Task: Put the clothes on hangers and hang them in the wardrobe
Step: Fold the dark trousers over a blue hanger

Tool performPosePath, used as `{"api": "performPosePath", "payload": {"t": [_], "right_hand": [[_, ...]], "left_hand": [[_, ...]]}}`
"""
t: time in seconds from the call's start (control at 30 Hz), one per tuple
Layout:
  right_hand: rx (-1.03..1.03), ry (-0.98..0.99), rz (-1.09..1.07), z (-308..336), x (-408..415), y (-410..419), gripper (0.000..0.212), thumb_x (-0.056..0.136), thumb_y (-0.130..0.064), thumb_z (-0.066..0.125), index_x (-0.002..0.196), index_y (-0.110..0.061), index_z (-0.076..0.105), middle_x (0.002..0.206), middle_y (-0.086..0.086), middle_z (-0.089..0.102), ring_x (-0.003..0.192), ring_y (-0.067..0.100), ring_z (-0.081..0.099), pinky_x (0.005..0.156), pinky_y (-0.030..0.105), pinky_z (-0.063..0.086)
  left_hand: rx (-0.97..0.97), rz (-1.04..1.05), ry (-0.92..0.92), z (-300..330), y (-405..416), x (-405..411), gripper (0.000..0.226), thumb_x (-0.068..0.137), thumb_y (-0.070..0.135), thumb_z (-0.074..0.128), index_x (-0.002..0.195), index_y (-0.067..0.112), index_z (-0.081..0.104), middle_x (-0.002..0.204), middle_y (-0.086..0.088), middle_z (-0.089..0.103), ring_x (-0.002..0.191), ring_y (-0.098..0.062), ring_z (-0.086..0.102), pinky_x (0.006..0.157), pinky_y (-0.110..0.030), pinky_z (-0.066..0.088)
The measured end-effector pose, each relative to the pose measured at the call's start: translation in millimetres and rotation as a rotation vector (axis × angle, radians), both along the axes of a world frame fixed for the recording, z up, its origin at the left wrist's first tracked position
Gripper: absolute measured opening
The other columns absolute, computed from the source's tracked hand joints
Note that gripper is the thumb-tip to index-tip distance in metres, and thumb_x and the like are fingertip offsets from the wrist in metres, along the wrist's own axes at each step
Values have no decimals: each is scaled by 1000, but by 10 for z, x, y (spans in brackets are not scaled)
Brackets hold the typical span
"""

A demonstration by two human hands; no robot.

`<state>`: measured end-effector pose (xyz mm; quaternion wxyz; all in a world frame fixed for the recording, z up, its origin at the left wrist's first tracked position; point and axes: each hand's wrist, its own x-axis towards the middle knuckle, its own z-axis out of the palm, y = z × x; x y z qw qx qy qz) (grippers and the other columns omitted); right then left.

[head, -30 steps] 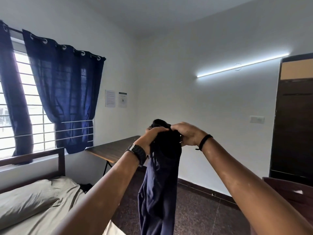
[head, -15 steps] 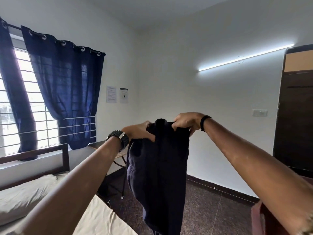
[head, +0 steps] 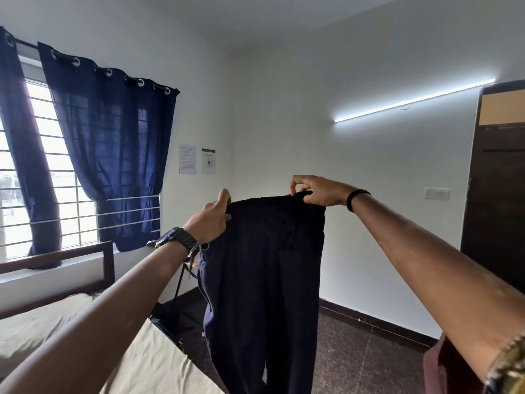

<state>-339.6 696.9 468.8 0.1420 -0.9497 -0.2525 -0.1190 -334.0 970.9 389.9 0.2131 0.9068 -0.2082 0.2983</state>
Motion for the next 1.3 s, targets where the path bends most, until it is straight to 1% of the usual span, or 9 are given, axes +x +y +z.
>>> {"api": "performPosePath", "payload": {"t": [0.2, 0.37, 0.57, 0.73, 0.8, 0.9, 1.07, 1.23, 1.3], "right_hand": [[-90, -146, -54, 79, 102, -83, 35, 81, 3, 42, 102, -25, 52, 115, 5, 60, 93, 25, 57, 76, 36, 47], [-137, -235, -115, 121, 179, -159, 40, 83, 7, 38, 106, -18, 59, 114, 5, 59, 98, 24, 57, 81, 34, 48], [-153, -235, -171, 96, 215, -191, 40, 78, 9, 38, 91, -18, 64, 108, 9, 63, 94, 23, 59, 79, 30, 45], [-249, -183, -260, 92, 118, -92, 49, 83, 5, 37, 113, -22, 65, 117, 7, 59, 105, 29, 57, 79, 29, 42], [-282, -163, -287, 117, 69, 11, 46, 84, 1, 38, 114, -20, 65, 116, 7, 58, 105, 30, 58, 79, 30, 46], [-194, -98, -257, 197, -28, 155, 31, 80, -4, 41, 93, -17, 66, 109, 7, 63, 98, 27, 61, 81, 33, 51], [165, 110, -72, 331, -219, 241, 19, 86, -6, 43, 72, -8, 56, 68, 6, 56, 63, 19, 60, 56, 25, 53], [401, 133, 8, 426, -424, 323, 10, 92, -10, 44, 87, -7, 52, 74, 5, 56, 60, 15, 58, 53, 25, 50], [504, 111, 1, 443, -466, 331, 19, 93, -21, 49, 108, -11, 44, 87, 4, 55, 71, 16, 58, 57, 29, 51]], "left_hand": [[96, -202, 154, 249, -14, -27, 29, 92, -2, 44, 106, 22, 33, 91, -20, 53, 73, -23, 43, 67, -38, 41], [282, -345, 258, 543, -142, -195, 41, 81, 10, 52, 109, 38, 62, 114, 14, 63, 103, -12, 58, 95, -28, 45], [140, -365, 713, 618, -351, -291, 49, 87, 1, 56, 128, 28, 58, 122, 4, 61, 108, -17, 62, 92, -31, 53], [219, -70, 626, 635, -606, -261, 44, 85, 7, 48, 127, 19, 59, 116, 0, 58, 100, -15, 55, 83, -21, 48], [104, -22, 690, 666, -694, -229, 23, 83, 2, 46, 99, 0, 63, 89, -12, 60, 75, -21, 57, 59, -19, 47], [-173, -6, 697, 721, -789, -216, 15, 76, -1, 47, 61, 3, 44, 54, -12, 42, 37, -19, 45, 38, -17, 35], [-604, -169, 811, 921, -861, -187, 26, 90, -9, 30, 72, 2, 44, 48, -10, 49, 38, -17, 51, 40, -23, 50], [-697, -215, 779, 1109, -935, -160, 19, 93, 2, 37, 85, 6, 54, 77, -13, 58, 69, -21, 59, 71, -32, 55], [-726, -210, 709, 1179, -947, -193, 18, 94, 6, 40, 83, 6, 54, 79, -12, 58, 70, -20, 59, 65, -31, 56]]}}
